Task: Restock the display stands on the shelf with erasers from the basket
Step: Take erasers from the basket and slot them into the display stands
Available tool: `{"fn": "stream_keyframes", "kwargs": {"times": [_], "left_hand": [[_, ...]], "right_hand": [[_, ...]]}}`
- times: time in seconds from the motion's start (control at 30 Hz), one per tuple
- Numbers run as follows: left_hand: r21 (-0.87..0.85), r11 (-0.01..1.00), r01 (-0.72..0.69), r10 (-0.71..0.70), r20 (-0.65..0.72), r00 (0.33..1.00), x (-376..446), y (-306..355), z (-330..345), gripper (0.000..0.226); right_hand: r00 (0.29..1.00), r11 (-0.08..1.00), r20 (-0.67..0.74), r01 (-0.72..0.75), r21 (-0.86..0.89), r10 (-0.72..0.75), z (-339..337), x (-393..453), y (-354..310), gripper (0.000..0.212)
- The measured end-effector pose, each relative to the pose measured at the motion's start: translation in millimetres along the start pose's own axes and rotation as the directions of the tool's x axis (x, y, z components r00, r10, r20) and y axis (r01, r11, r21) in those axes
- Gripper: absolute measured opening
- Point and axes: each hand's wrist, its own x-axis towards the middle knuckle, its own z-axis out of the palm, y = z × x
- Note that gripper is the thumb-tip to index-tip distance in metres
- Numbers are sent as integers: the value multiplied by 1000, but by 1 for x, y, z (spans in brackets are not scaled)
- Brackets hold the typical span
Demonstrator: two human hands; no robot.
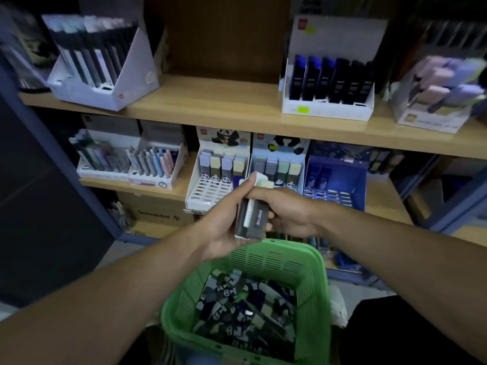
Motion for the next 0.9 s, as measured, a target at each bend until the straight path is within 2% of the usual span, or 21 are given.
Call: {"fn": "stream_keyframes", "kwargs": {"times": [0.1,0.2,0.3,0.4,0.5,0.57,0.63,0.73,0.9], "left_hand": [[54,997,46,-49,58,997,4,17,-11,59],[91,991,101,-105,39,994,11,16,-24,47],[73,990,120,-123,27,992,25,10,-34,43],[61,994,87,-81,-90,993,39,7,-37,35],[71,992,104,-88,-202,975,50,3,-42,31],[67,990,121,-103,-232,967,54,2,-47,29],[36,990,134,-121,-237,964,59,1,-51,26],[-8,990,144,-142,-235,962,64,-2,-52,29],[45,991,127,-109,-284,953,67,-13,-49,31]], "right_hand": [[999,998,-22,27,65,-26,-10,12,2,39],[1000,992,-3,-12,128,13,-13,25,7,56],[999,978,16,-45,203,42,-21,36,12,57],[989,961,-141,-9,277,49,-34,41,12,49],[927,937,-374,93,336,42,-46,47,12,46],[889,941,-454,102,323,60,-52,51,10,42],[889,960,-446,25,277,105,-57,55,9,47],[918,933,-355,-44,358,180,-63,60,8,50],[907,927,-415,93,363,71,-63,67,10,38]]}}
